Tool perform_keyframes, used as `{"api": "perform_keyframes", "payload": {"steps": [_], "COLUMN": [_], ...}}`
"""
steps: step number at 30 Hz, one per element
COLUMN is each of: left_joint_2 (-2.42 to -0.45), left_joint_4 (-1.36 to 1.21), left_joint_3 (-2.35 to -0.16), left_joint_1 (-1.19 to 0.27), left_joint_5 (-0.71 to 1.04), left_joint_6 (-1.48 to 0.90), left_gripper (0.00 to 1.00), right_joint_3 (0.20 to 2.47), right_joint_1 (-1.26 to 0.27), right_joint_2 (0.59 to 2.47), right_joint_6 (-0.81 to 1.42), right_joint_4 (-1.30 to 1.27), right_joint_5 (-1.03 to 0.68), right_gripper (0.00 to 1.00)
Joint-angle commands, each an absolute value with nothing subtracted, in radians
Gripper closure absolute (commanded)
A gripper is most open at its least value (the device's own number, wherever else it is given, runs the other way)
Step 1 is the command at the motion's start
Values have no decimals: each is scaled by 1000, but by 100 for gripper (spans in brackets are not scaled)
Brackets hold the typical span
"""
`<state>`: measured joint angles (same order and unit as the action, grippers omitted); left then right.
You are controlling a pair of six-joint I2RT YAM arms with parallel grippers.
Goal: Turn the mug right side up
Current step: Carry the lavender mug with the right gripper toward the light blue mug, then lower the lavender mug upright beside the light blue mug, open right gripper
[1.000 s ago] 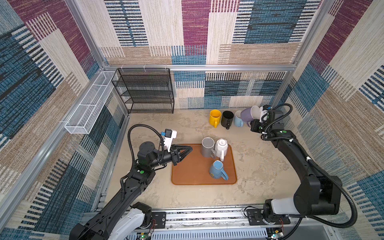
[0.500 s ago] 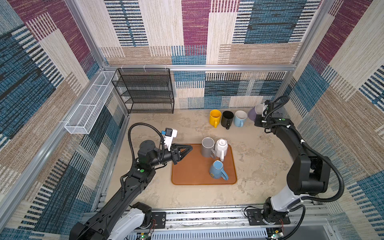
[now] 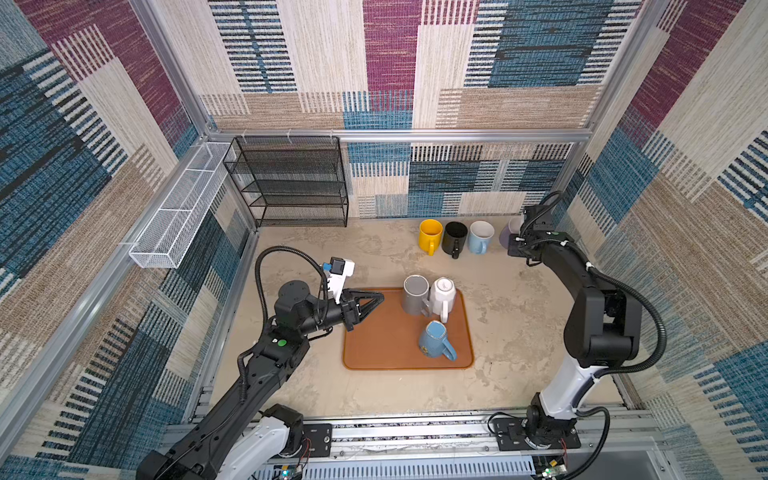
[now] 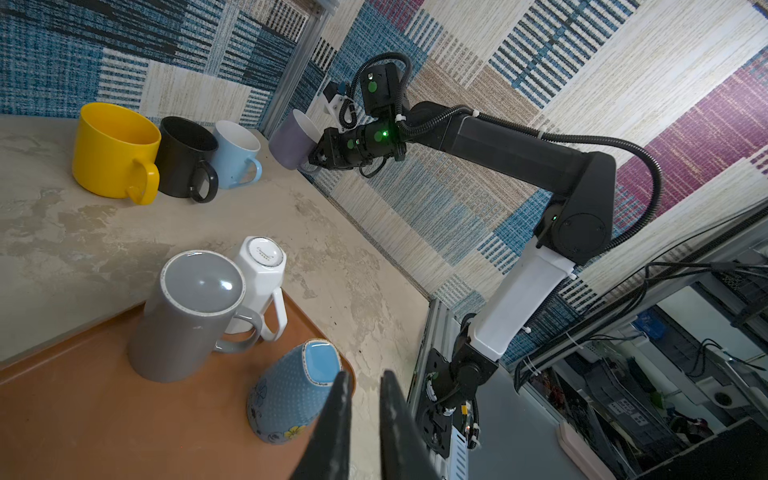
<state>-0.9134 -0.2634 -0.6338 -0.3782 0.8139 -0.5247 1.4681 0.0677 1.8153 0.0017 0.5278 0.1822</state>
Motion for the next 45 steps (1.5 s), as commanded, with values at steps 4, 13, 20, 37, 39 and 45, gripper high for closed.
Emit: {"api": "perform_keyframes", "payload": {"steps": [4, 13, 20, 37, 39, 45], "left_joint_2": [-905, -889, -876, -856, -855, -853], "left_joint_4": [-241, -223, -229, -207, -208, -202], "left_joint_3": [-640, -631, -615, -610, -610, -610], "left_joint_1": [-378, -378, -378, -379, -378, -377], "left_joint_5": [804, 796, 791, 780, 781, 779], "left_joint_6": [-475, -459, -460, -444, -445, -441], "left_gripper": [85, 85, 85, 85, 86, 86], "right_joint_3": [1485, 1494, 1535, 1689, 1701, 1725], "right_joint_1": [70, 74, 74, 75, 75, 76], "right_joint_2": [1861, 1919, 1967, 2099, 2108, 2135], "right_joint_6": [-26, -57, -80, -140, -142, -143], "right_joint_4": [441, 390, 392, 450, 454, 463], "right_joint_5": [204, 195, 198, 213, 213, 210], "right_gripper": [100, 100, 100, 100, 100, 100]}}
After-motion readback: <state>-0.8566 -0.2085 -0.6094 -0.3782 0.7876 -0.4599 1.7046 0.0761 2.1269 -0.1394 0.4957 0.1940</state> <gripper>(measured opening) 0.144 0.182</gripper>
